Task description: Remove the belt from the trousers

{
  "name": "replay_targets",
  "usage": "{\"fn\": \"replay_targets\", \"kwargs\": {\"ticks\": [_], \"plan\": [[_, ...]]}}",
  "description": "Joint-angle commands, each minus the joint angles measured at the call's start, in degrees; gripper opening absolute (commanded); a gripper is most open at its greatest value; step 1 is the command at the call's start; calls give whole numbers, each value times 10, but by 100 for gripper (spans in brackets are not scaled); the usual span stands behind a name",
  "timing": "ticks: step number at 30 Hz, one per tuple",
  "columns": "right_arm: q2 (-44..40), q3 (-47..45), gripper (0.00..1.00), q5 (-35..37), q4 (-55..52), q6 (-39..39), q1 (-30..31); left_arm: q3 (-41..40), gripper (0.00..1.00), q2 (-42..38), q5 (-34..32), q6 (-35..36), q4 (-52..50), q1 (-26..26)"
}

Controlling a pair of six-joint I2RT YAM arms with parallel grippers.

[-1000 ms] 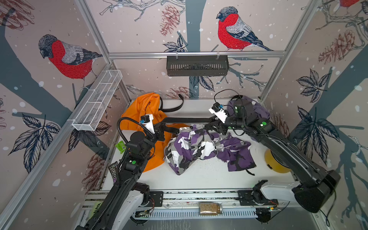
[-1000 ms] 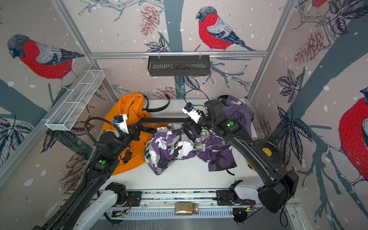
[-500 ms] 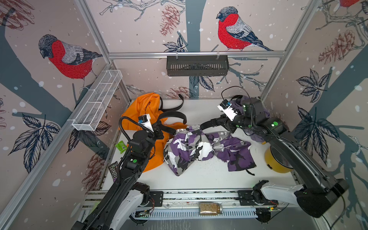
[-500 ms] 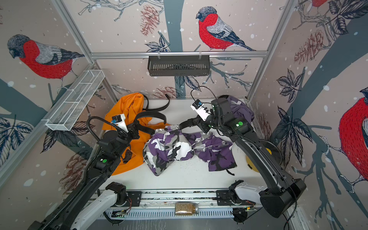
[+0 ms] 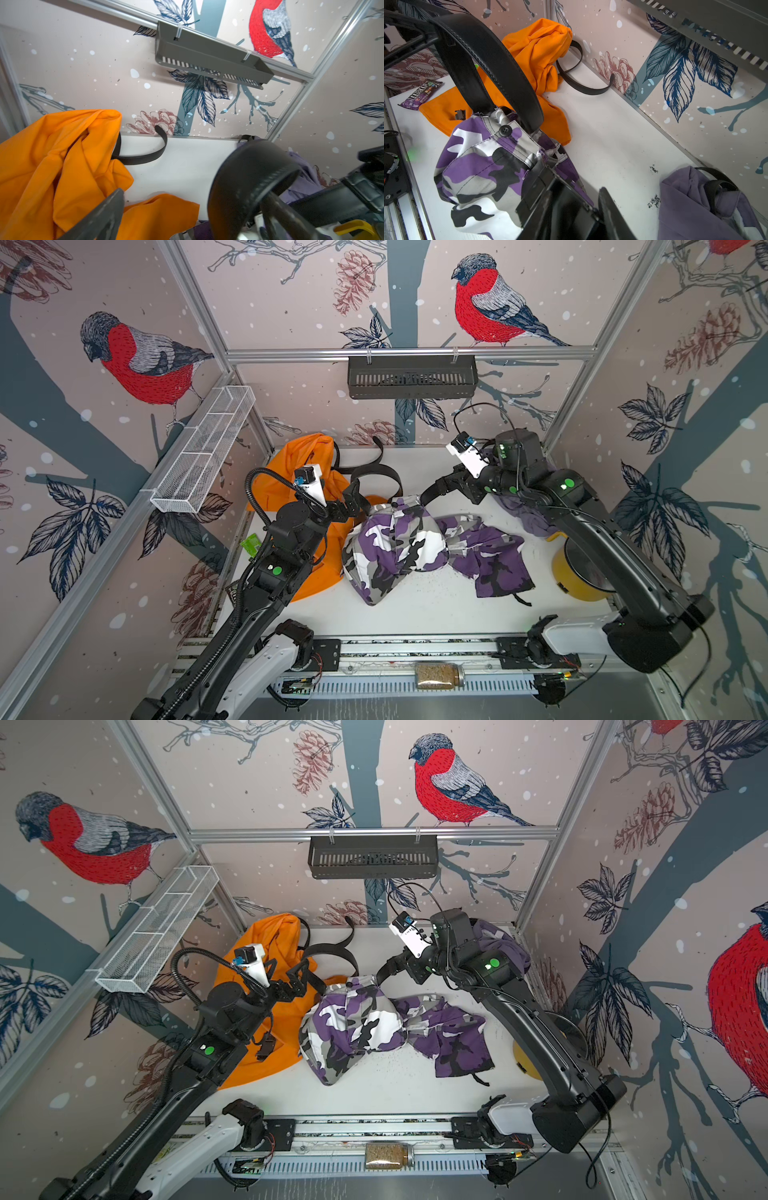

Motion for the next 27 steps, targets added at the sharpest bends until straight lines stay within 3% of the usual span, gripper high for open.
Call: {"fn": "replay_targets", "kwargs": {"ticks": [1, 5, 8, 15, 20, 24, 26, 27], "plan": [[9, 27, 0, 33, 4, 19, 7, 29, 99, 20, 32, 22, 34, -52], [20, 45, 0, 46, 2, 28, 13, 61, 99, 81, 32, 60, 79, -159], [20, 50, 0, 43, 7, 38, 16, 74, 99, 147, 75, 58, 141, -195], [14, 63, 0, 44, 13, 57, 19, 73, 94, 265, 142, 32, 268, -222], [12, 70, 0, 34, 13, 63, 26, 75, 91, 306, 107, 31, 281, -233], [9, 60, 0, 32, 21, 72, 45, 69, 76, 325, 33, 24, 300, -233], [3, 44, 0, 27, 31, 81, 55, 63, 58, 329, 12, 31, 321, -233], [-4, 30, 0, 22, 41, 88, 59, 63, 42, 331, 6, 32, 327, -232]]}}
